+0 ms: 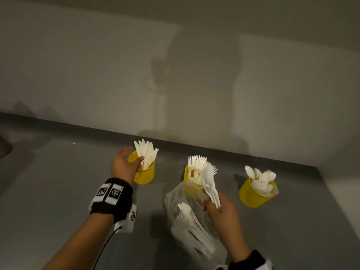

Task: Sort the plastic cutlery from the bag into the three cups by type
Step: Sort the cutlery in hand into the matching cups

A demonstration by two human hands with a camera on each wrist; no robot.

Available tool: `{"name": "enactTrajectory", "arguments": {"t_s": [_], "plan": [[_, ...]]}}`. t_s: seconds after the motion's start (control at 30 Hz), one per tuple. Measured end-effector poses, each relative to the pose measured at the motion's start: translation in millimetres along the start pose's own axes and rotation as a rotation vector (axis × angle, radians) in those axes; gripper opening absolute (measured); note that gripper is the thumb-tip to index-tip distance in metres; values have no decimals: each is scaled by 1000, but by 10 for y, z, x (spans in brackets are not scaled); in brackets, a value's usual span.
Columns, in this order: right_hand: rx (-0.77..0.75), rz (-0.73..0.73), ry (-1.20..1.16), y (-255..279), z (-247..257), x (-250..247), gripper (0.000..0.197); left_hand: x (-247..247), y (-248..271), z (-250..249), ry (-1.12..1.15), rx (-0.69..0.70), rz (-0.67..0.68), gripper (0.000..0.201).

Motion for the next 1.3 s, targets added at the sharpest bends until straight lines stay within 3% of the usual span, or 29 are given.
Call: {"name": "enactTrajectory", "arguments": {"t_s": [0.07,0.1,0.2,0.27,0.33,0.4,0.47,0.53,0.63,0.77,0.97,1.03,1.13,1.3], "plan": [[-112,-54,201,29,71,-45,15,93,336,-195,15,64,57,32],[-151,-77,285,48,102,-60,24,218,571,-240,51,35,158,26],[-235,-139,389,114,277,-120,41,743,1402,-401,93,-58,624,22],[-284,-141,381,158,374,-121,48,967,1757,-491,118,-42,799,21],[-323,-149,370,176,402,-112,40,1059,1871,-621,196,-10,772,13],[-381,-181,400,210,436,-99,39,1070,1858,-697,247,11,668,23],[-423,-188,407,245,458,-71,39,1057,1805,-684,268,-28,581,35],[-429,-133,352,250,449,-27,44,1060,1762,-628,303,-106,553,34],[-387,21,211,220,382,63,59,1060,1745,-593,373,-202,577,25],[-303,156,-18,221,271,184,57,1041,1703,-563,425,-274,602,19],[-237,23,-258,206,243,61,27,1048,1712,-569,480,-301,632,20],[-216,1,-300,198,240,5,27,1034,1703,-559,478,-303,620,26],[-190,-12,-363,193,237,-67,28,1033,1717,-548,472,-297,634,13],[-116,69,-454,170,173,-54,24,1042,1723,-539,438,-271,650,16]]}}
Point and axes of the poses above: each hand's wrist, its own y-axis away from the middle knuckle, its own x-axis out of the palm, z = x × y, the point moved 9 cm from there along -y, towards the middle knuckle, and after that the axes turned 4 degrees about x, right-handed, at the moved point
